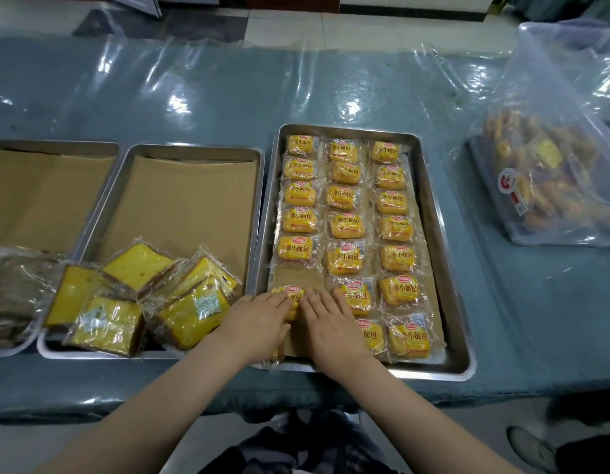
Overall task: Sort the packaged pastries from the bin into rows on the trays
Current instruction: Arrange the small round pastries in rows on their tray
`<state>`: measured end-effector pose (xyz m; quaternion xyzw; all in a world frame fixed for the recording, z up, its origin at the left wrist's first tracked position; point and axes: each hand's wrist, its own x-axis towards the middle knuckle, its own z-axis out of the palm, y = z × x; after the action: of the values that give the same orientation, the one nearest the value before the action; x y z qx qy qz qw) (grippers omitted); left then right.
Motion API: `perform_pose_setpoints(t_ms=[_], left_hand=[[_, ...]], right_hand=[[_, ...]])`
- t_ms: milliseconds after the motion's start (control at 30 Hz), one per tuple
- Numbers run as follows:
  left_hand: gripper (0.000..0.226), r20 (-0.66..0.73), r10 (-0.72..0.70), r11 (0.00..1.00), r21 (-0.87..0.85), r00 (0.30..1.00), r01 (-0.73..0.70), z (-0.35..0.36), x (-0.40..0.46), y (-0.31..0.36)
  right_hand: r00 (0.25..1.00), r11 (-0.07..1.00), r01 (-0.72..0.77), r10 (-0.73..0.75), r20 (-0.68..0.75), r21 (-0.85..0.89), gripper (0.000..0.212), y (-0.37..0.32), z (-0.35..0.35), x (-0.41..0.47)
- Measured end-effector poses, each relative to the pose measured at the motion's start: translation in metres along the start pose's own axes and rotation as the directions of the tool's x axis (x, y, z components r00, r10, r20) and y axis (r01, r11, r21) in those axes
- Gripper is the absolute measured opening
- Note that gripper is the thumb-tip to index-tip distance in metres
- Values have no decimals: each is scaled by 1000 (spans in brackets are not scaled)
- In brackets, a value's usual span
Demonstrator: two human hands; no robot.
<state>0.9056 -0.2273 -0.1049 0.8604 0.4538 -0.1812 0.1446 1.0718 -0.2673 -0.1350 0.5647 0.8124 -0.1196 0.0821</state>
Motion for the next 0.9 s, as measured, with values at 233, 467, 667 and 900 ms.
perform_pose_setpoints(t_ms=[233, 467, 667, 900], left_hand=[[63, -1, -14, 999, -32, 1000, 14, 1, 14, 1], [66, 3, -45, 998, -49, 999, 45, 4, 22, 3], [65, 12, -29, 994, -102, 999, 31, 10, 12, -3], [60, 29, -5, 967, -254, 1000, 12, 9, 11, -11]], right_hand=[[998, 998, -53, 52, 20, 42, 81, 1, 1, 1], [999, 999, -44, 44, 23, -19, 68, 5, -1, 9], [999, 1000, 13, -13, 36, -1, 75, 7, 5, 3], [999, 979, 15, -22, 32, 203, 67, 13, 0, 8]])
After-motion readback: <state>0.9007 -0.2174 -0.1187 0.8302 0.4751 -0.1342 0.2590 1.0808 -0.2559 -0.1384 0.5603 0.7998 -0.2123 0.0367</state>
